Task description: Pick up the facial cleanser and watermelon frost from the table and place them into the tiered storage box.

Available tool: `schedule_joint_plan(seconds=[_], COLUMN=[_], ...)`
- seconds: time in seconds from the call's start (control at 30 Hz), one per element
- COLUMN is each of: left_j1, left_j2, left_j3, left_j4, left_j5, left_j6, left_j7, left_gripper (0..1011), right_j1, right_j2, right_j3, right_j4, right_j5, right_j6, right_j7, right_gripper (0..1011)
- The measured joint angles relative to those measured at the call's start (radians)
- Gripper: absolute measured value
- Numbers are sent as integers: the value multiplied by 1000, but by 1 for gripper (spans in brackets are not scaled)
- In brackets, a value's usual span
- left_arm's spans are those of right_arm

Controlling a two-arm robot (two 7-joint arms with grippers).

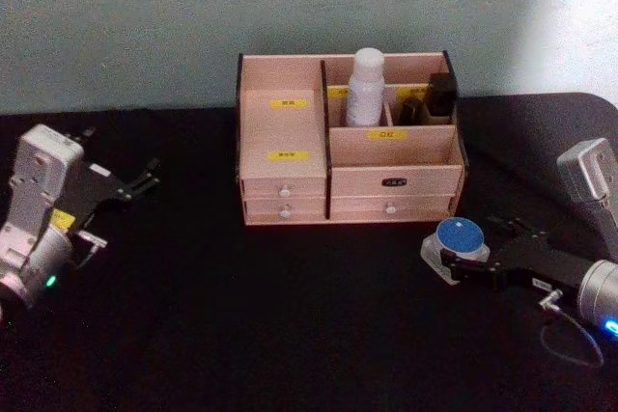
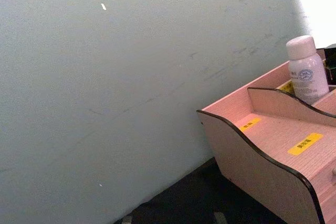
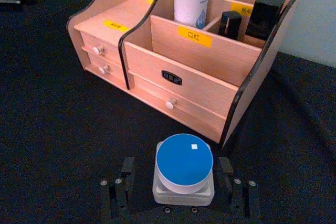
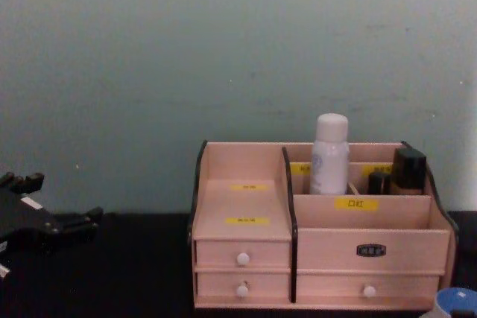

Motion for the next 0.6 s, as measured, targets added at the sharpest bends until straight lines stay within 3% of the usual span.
schedule_joint_plan(seconds=[0.6], left_j1=[0], left_j2=[0], left_j3=[0], left_j4=[0], left_j5=[0], left_j6=[0], left_j7=[0], left_gripper=[1001], right_j1=[49], right_j2=[-32], right_j3=[-29], right_j4=[74], right_j5=[-25], right_j6=[-5], right_j7=[11], right_gripper=[1000])
